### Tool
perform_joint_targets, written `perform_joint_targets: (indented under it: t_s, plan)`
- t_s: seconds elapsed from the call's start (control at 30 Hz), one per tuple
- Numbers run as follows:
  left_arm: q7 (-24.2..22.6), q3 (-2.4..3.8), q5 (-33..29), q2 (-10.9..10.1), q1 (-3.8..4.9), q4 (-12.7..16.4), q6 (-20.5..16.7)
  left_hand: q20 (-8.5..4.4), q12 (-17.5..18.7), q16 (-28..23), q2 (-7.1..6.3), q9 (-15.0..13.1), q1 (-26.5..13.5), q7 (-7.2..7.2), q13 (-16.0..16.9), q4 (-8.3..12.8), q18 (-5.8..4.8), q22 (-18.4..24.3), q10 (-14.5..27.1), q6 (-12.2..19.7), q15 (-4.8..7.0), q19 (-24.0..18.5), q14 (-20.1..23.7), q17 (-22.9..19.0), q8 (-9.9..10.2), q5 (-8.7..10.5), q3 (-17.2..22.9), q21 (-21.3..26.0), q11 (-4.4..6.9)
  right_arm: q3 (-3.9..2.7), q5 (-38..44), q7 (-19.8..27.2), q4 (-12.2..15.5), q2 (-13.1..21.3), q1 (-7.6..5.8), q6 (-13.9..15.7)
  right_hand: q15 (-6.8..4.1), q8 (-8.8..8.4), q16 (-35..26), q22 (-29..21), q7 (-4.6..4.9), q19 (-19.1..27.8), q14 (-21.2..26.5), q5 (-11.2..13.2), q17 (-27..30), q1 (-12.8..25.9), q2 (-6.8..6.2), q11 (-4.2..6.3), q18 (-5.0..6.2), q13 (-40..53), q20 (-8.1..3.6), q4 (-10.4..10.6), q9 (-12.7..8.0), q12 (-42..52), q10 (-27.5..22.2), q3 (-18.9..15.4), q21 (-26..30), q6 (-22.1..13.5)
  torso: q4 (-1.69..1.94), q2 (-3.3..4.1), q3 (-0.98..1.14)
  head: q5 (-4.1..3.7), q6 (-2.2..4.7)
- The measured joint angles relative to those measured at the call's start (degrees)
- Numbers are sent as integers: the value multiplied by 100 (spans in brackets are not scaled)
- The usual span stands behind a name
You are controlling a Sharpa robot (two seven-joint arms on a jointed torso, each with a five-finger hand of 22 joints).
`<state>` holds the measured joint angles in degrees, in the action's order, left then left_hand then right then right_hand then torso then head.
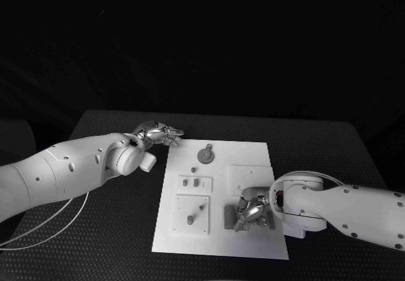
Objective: Assemble the parts on the task board
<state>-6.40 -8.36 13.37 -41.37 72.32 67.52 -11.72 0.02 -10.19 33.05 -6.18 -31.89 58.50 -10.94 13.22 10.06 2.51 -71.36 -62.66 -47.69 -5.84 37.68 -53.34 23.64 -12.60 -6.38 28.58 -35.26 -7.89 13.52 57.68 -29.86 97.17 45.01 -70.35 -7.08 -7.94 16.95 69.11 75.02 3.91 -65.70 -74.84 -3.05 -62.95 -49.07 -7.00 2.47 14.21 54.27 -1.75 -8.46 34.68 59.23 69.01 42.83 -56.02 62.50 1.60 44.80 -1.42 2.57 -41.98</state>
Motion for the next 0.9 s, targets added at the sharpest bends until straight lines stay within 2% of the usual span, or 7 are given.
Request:
perform_joint_targets:
  t_s: [0.17,0.27,0.4,0.6,0.77,0.9]
  plan:
    - [4,0,0,0,0,-1,8,0,0,0,0,0,0,0,0,-13,0,0,0,0,0,0,0,0,0,0,13,0,0,-1,0,-11,-1,-4,3,-4,0,1,0,0,-7,0,0,0,0,131,-51,20,4,10,0,67,1,0,20,-56,0,7,0,0,1,1,-3]
    - [6,0,0,0,0,-1,14,0,0,0,0,0,0,0,-3,-12,0,0,0,0,0,0,0,6,0,0,13,6,0,-2,0,-32,1,-14,4,-31,-1,2,0,0,-9,0,0,0,-9,226,-30,20,4,19,0,129,3,0,21,-59,0,9,0,0,-1,1,-4]
    - [3,0,0,-3,0,11,15,0,0,-22,0,0,0,0,-5,-13,0,-2,0,0,0,0,0,6,0,0,13,22,0,-9,39,-60,5,-24,12,-27,-6,14,0,0,-26,0,-7,-1,-12,216,-38,20,9,41,0,-143,5,0,42,-149,0,26,0,0,-2,-1,-6]
    - [-10,0,0,-3,0,41,23,0,0,-22,23,5,-23,0,-5,-12,-1,-6,0,0,0,0,0,14,0,0,12,22,0,-9,148,-95,-10,-52,24,13,-28,34,-22,-1,-60,-12,-30,-1,-20,-111,0,58,46,90,-12,-509,27,39,126,-172,0,121,1,-1,-2,-2,-7]
    - [-11,-1,0,-5,0,42,29,0,0,-22,23,5,-23,0,-4,-12,-1,-5,0,0,0,0,0,19,0,0,12,22,0,-19,216,-101,-33,-66,30,45,-31,35,-22,-1,-79,-21,-34,-2,-19,-233,121,59,62,98,-20,-564,37,39,141,-118,0,144,2,-1,-1,-12,-4]
    - [-11,-3,0,-8,0,42,37,0,0,-22,23,5,-23,0,-4,-12,0,-5,0,0,0,0,0,19,0,0,12,22,0,-25,244,-101,-53,-70,32,75,-31,52,-22,-1,-80,-21,-34,-2,-19,-238,126,71,63,98,-20,-554,37,39,153,-107,0,160,2,-1,-1,-15,-3]
